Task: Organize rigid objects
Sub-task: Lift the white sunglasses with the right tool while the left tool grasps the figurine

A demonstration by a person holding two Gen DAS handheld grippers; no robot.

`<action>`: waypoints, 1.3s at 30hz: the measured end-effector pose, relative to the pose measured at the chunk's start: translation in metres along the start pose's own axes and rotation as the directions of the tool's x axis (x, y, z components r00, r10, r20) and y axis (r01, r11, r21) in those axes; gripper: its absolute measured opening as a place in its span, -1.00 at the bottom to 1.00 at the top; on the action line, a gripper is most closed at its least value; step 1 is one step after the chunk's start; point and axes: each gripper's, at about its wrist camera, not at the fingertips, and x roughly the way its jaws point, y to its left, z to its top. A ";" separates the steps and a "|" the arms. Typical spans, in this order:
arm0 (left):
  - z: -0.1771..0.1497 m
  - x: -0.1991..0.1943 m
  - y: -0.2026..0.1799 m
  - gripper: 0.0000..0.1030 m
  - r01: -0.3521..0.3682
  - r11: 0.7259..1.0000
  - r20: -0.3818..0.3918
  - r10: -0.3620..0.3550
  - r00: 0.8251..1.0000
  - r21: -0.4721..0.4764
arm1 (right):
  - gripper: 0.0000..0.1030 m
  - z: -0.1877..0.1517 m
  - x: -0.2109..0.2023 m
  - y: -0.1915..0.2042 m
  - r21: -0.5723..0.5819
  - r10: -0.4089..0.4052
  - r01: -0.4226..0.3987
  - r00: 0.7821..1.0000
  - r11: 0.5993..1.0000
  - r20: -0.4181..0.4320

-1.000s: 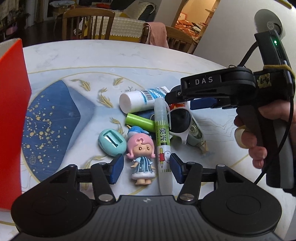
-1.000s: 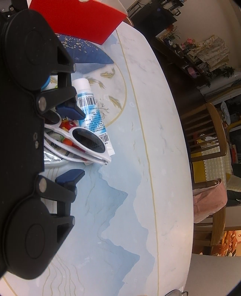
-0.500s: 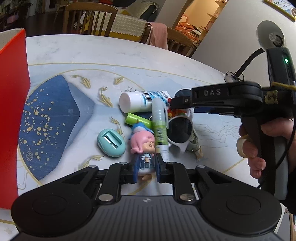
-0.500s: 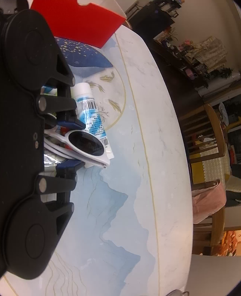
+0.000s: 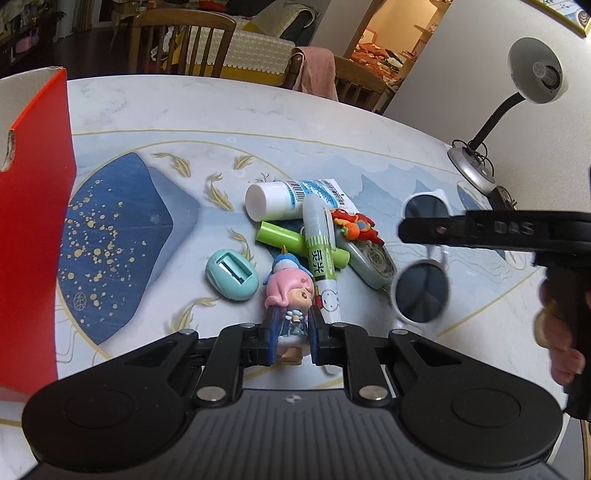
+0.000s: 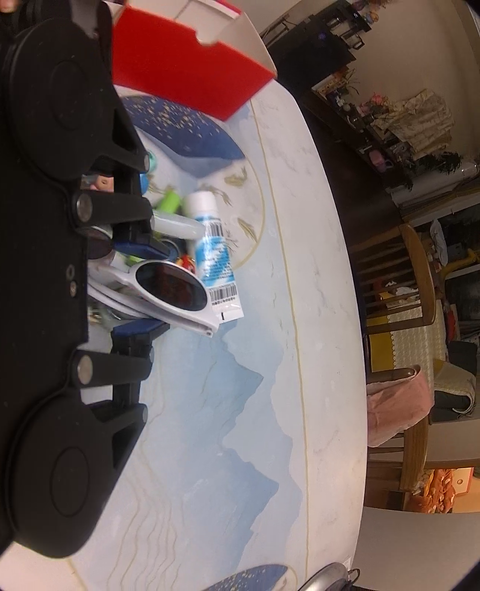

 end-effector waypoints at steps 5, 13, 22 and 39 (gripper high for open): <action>-0.004 -0.012 0.000 -0.75 0.002 1.000 0.006 -0.002 1.000 -0.003 | -0.35 -0.011 -0.025 0.006 -0.001 0.021 -0.021 1.000 1.000 0.001; -0.015 -0.032 0.003 -0.91 0.003 1.000 0.010 -0.003 1.000 -0.006 | -0.35 -0.031 -0.053 0.020 0.002 0.046 -0.046 0.999 0.999 -0.002; -0.030 -0.041 0.013 -0.91 0.033 0.999 -0.011 -0.033 0.999 -0.002 | -0.35 -0.050 -0.072 0.032 0.004 0.051 -0.051 0.999 0.999 0.003; -0.024 -0.009 0.007 0.19 -0.086 0.987 -0.016 0.088 0.996 0.135 | -0.35 -0.077 -0.087 0.026 0.037 0.039 -0.038 0.999 0.999 -0.011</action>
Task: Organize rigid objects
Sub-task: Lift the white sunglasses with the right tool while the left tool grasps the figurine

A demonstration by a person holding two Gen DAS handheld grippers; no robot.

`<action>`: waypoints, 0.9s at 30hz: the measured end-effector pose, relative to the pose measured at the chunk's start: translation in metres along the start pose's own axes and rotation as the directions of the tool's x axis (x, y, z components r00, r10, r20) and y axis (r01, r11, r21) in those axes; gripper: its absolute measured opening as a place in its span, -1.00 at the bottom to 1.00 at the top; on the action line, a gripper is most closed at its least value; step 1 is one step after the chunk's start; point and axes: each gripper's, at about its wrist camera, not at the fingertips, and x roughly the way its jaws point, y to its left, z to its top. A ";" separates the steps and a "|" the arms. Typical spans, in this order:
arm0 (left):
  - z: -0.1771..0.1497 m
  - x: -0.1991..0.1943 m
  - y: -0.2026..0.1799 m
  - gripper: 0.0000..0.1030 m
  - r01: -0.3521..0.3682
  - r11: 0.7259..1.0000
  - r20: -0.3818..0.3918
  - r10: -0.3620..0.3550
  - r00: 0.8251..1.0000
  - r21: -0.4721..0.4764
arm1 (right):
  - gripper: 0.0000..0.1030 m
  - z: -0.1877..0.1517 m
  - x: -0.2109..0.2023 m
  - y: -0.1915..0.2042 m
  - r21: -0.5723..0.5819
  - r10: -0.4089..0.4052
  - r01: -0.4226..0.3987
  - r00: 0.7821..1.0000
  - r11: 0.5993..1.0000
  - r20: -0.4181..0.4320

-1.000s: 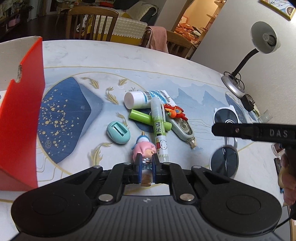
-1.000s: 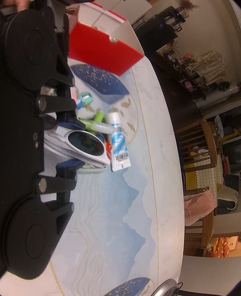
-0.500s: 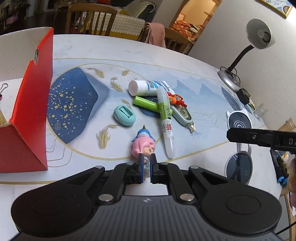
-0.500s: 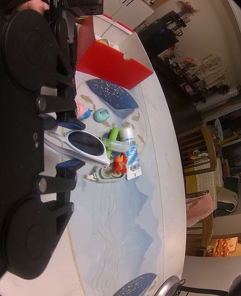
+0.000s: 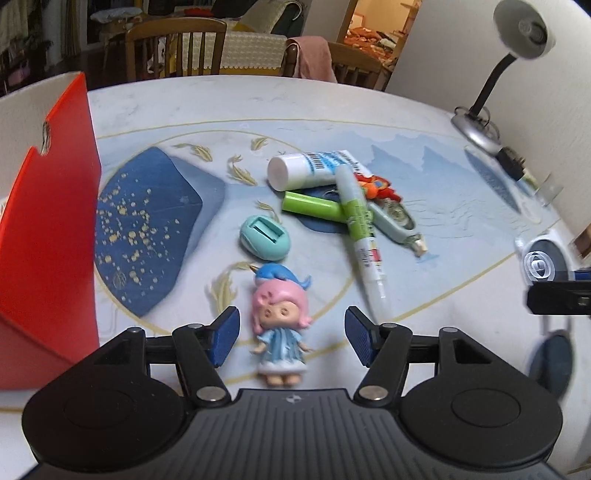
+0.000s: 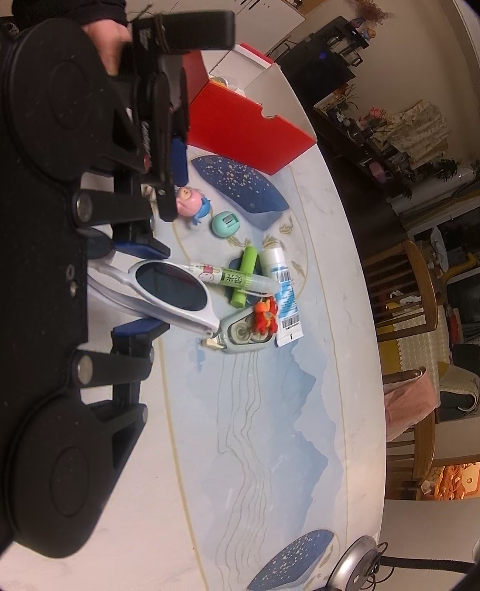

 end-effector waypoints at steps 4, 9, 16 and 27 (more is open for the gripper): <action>0.000 0.007 -0.003 -0.08 -0.031 0.999 -0.001 0.031 1.000 0.038 | -0.35 -0.003 -0.002 -0.001 0.000 -0.004 0.004 1.000 1.000 -0.004; -0.002 0.005 -0.006 -0.30 -0.038 0.997 -0.001 0.039 0.999 0.063 | -0.35 -0.004 -0.004 -0.002 -0.001 -0.007 0.007 1.000 1.000 -0.002; -0.003 -0.007 0.001 -0.31 -0.029 0.999 -0.008 0.030 1.000 0.028 | -0.35 -0.002 -0.004 0.001 -0.009 -0.008 0.008 1.000 1.000 -0.002; 0.004 -0.058 0.017 -0.30 0.028 0.999 0.034 -0.027 0.999 -0.020 | -0.35 0.014 -0.007 0.035 -0.058 0.019 -0.018 1.000 0.998 0.015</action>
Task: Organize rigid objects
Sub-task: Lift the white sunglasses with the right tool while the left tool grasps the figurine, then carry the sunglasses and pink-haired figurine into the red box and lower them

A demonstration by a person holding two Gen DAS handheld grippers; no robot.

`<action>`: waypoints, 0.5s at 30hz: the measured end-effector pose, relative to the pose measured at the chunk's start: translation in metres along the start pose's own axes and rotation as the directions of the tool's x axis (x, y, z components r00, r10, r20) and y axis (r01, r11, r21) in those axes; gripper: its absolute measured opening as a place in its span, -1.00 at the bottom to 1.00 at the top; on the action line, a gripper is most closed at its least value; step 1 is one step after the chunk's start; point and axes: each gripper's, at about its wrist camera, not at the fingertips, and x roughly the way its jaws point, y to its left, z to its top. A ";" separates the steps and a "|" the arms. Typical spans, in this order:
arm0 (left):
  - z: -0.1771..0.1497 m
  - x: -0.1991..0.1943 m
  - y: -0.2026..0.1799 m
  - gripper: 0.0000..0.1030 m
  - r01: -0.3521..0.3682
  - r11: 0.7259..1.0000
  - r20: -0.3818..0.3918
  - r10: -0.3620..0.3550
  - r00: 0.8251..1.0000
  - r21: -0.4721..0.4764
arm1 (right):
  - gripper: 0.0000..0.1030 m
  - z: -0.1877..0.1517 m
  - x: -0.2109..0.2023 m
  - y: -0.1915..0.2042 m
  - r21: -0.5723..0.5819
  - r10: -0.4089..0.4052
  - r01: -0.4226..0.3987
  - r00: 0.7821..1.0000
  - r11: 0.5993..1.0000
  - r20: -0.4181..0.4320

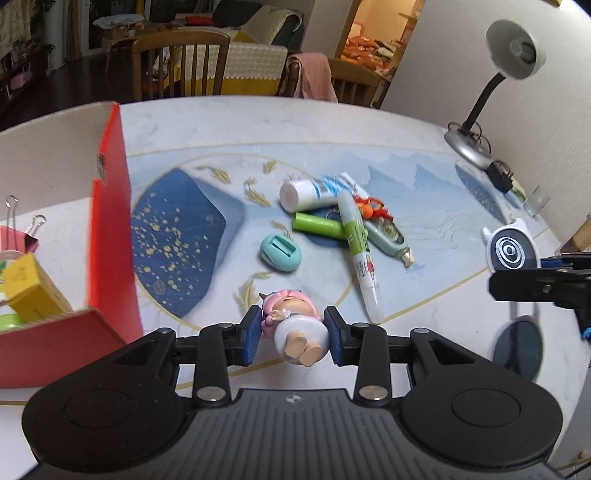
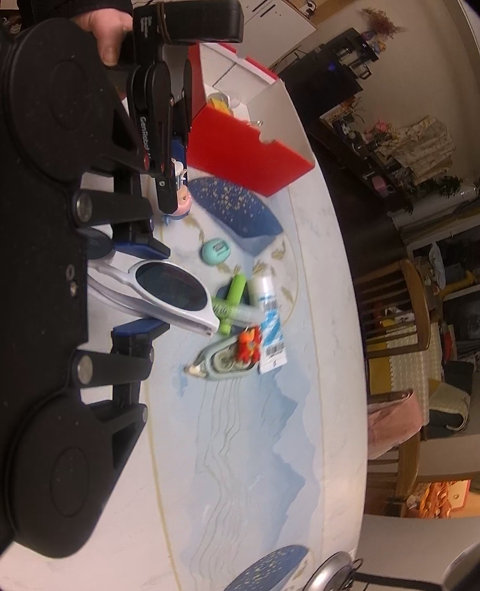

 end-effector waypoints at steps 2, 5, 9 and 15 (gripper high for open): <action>0.002 -0.009 0.004 -0.30 0.004 1.000 0.012 -0.004 1.000 -0.005 | -0.35 0.003 0.000 0.008 -0.010 0.007 -0.007 1.000 1.000 0.006; 0.006 -0.026 0.011 -0.30 0.012 1.000 0.036 -0.012 0.999 -0.015 | -0.35 0.009 0.000 0.022 -0.031 0.018 -0.018 1.000 0.999 0.015; 0.012 -0.049 0.023 -0.30 0.022 1.000 0.069 -0.021 0.997 -0.017 | -0.35 0.019 0.001 0.043 -0.060 0.034 -0.032 0.999 0.998 0.028; 0.019 -0.081 0.050 -0.30 0.015 0.999 0.109 -0.012 0.994 -0.032 | -0.35 0.033 0.004 0.075 -0.100 0.052 -0.046 0.997 0.994 0.050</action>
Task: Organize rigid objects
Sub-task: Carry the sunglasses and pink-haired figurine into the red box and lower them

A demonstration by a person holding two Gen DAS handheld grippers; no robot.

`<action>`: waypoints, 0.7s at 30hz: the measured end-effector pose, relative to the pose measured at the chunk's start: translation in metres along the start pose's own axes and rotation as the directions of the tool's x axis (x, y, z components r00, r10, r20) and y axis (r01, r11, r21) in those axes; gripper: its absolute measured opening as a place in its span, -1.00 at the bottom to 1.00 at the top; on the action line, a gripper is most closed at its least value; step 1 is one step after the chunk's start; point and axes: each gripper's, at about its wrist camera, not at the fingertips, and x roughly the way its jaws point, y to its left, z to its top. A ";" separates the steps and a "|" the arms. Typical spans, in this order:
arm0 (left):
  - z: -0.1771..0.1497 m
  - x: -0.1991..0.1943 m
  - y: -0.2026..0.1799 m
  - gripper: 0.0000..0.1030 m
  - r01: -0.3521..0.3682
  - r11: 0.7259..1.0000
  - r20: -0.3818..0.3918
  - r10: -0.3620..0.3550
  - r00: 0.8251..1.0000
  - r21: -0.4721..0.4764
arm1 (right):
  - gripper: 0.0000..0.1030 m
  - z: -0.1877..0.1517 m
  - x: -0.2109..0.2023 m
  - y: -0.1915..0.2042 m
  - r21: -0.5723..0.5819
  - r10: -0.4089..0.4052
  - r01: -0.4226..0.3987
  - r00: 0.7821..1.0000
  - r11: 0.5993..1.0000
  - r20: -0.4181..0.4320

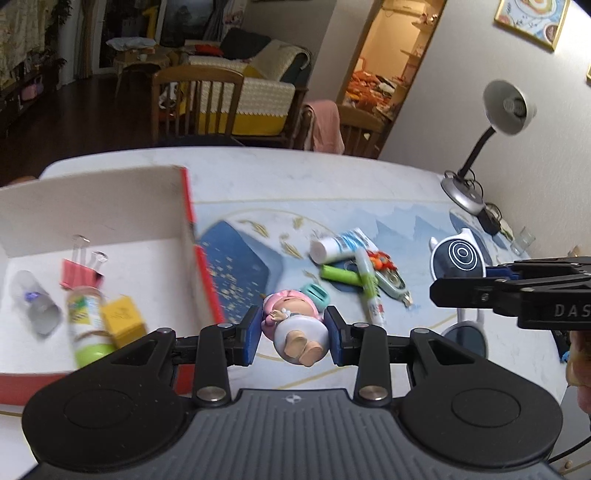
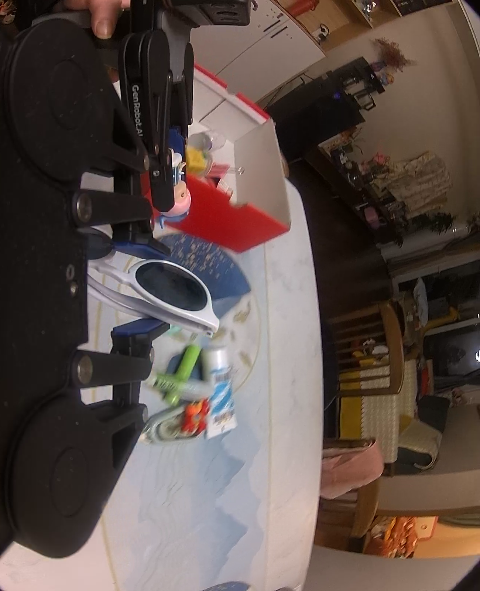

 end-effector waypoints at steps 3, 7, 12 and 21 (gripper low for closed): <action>0.006 -0.014 0.017 -0.30 -0.013 1.000 0.021 0.013 1.000 -0.001 | -0.35 0.010 0.007 0.018 -0.023 0.011 -0.011 1.000 1.000 0.003; 0.015 -0.030 0.044 -0.30 -0.042 0.999 0.051 0.042 0.998 -0.005 | -0.35 0.023 0.018 0.048 -0.075 0.025 -0.024 1.000 0.997 0.012; 0.023 -0.043 0.084 -0.30 -0.087 0.996 0.072 0.088 0.993 -0.023 | -0.35 0.038 0.040 0.082 -0.114 0.037 -0.036 0.999 0.993 0.005; 0.041 -0.045 0.150 -0.30 -0.173 0.985 0.077 0.174 0.982 -0.023 | -0.35 0.060 0.086 0.131 -0.179 0.016 -0.019 1.000 0.984 -0.015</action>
